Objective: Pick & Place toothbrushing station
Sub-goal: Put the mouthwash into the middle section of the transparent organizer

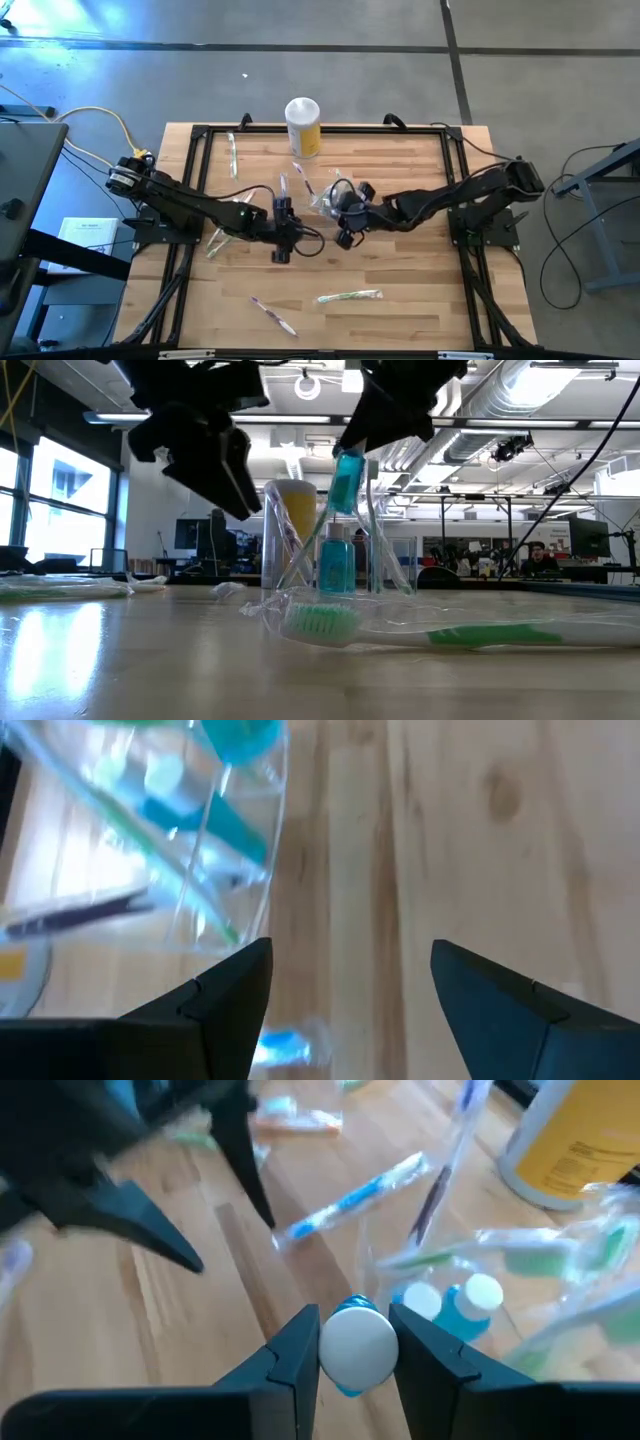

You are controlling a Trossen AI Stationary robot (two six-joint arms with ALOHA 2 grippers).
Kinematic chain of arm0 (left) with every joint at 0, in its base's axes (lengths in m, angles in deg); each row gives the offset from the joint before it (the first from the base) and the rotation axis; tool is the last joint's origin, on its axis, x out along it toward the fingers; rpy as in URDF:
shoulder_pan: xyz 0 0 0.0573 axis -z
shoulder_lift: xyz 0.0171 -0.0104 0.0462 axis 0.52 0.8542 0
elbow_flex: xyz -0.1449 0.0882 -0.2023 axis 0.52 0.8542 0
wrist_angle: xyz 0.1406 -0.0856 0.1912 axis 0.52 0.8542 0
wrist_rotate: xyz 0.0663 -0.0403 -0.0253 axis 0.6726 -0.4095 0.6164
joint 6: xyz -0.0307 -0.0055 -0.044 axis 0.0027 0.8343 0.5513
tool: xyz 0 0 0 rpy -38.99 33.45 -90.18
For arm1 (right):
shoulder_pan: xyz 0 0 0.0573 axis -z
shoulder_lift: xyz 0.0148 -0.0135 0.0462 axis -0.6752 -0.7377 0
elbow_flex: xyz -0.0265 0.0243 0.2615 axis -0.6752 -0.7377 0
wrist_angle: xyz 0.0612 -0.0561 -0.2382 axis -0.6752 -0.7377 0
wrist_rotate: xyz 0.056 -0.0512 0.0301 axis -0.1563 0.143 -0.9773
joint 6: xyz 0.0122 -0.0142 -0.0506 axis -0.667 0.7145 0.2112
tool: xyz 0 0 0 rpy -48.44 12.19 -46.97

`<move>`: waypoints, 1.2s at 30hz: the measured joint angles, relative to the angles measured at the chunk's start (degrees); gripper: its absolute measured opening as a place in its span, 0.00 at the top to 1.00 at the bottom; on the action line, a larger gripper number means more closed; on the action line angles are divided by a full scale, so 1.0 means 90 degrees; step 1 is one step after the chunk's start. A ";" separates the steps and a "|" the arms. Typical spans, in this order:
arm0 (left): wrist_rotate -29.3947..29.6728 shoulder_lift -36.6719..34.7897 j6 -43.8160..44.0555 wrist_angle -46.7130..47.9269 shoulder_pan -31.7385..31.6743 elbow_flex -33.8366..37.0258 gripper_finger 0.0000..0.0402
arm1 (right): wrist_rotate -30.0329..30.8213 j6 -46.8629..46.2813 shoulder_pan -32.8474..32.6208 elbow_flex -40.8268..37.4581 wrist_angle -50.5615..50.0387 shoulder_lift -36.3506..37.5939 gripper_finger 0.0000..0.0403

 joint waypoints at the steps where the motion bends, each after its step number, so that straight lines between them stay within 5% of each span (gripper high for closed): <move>1: 0.0040 0.0000 0.0027 0.0107 0.0000 0.0000 0.34 | 0.0005 -0.0070 0.0057 0.0002 0.0062 0.0012 0.76; 12: 0.0304 -0.0119 0.0410 0.1307 0.0000 0.0012 0.34 | 0.0125 -0.0503 0.0683 0.0002 -0.0429 0.0037 0.76; 36: 0.0279 -0.0202 0.0523 0.1416 0.0000 0.0010 0.34 | 0.0143 -0.0870 0.0902 0.0002 -0.0664 0.0037 0.76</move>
